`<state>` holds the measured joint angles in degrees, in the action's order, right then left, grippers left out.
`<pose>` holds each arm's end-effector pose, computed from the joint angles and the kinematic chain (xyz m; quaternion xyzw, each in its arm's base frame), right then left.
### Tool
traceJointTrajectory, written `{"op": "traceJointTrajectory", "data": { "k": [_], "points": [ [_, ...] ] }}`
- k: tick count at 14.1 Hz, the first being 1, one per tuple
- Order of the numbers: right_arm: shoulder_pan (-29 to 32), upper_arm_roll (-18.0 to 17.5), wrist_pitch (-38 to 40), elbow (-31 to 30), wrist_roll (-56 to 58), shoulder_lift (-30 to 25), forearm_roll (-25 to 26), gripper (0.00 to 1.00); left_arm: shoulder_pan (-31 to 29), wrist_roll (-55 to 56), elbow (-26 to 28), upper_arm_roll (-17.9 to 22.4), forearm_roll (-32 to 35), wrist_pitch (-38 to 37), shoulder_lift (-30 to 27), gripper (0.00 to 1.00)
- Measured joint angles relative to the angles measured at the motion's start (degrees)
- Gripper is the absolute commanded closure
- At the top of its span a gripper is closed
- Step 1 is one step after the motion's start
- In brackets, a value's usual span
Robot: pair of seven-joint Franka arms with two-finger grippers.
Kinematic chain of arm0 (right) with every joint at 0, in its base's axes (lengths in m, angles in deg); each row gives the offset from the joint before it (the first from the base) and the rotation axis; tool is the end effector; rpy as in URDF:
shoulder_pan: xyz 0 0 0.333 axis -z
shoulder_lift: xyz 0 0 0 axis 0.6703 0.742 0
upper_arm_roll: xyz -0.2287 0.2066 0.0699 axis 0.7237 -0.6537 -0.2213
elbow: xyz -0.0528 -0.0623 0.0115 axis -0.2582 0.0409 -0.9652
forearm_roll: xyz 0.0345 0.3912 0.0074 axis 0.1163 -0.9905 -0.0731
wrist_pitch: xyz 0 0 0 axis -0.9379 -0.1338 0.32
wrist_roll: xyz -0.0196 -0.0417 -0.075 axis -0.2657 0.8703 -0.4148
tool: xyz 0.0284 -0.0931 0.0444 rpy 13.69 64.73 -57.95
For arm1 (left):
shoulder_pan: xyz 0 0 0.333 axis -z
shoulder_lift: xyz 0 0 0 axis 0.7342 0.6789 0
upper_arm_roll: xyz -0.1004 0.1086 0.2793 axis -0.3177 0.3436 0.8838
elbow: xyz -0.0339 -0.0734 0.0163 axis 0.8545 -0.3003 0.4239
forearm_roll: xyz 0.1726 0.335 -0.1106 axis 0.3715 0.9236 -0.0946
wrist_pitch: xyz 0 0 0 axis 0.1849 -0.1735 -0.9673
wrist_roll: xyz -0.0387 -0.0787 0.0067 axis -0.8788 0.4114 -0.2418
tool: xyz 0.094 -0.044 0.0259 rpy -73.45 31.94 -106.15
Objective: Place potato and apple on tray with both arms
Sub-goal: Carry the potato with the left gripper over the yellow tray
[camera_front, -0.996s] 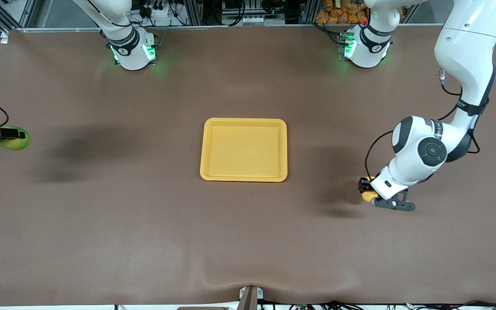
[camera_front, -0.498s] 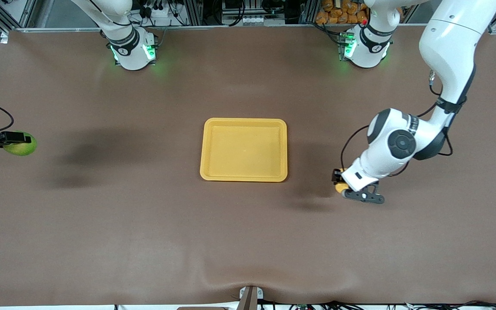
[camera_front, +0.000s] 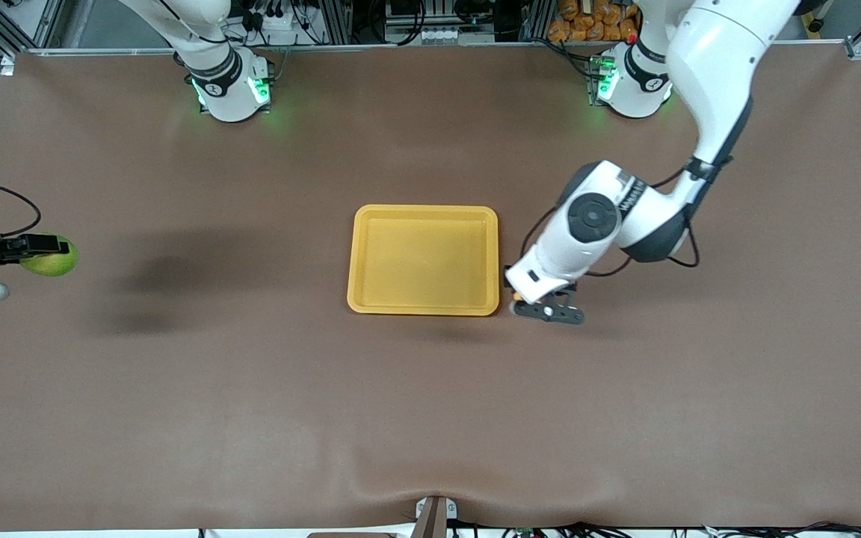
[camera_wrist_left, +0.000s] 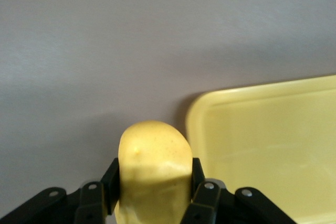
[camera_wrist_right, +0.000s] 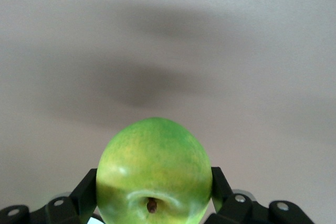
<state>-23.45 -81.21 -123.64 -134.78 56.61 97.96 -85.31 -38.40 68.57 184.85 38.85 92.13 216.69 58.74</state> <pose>0.5835 -0.2039 0.3879 -0.9796 -0.0905 0.1661 0.0684 0.5599 -0.3513 0.2864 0.9963 -0.0807 0.0058 0.0301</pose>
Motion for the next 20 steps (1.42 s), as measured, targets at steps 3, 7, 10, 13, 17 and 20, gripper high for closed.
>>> {"op": "traceJointTrajectory", "data": {
  "k": [3,7,10,13,17,20],
  "points": [
    [-1.04,-0.07,1.34,0.09,-1.83,-0.68,-1.30,1.00,3.51,6.87,-0.17,0.12,4.73,-0.71,0.06,0.83],
    [-5.16,-0.19,3.41,0.17,-8.80,-2.37,-1.66,1.00,7.52,14.19,-1.10,0.24,6.00,-0.76,1.59,0.83],
    [-6.92,-0.23,4.86,0.18,-11.35,-3.02,-4.16,1.00,9.89,16.44,-2.21,1.11,6.24,-0.76,3.74,0.77],
    [-9.40,-0.23,5.58,0.18,-14.77,-3.94,-4.99,1.00,11.26,17.76,-2.62,1.91,6.47,-0.76,5.19,0.75],
    [-13.97,-0.29,6.33,0.14,-20.25,-5.37,-5.07,1.00,13.72,19.79,-3.24,3.67,7.45,-0.76,6.37,0.71],
    [-16.57,-0.31,6.38,-0.11,-24.49,-5.96,-5.12,1.00,15.86,19.91,-3.55,6.03,7.73,-0.76,7.16,0.65]
  ]
}}
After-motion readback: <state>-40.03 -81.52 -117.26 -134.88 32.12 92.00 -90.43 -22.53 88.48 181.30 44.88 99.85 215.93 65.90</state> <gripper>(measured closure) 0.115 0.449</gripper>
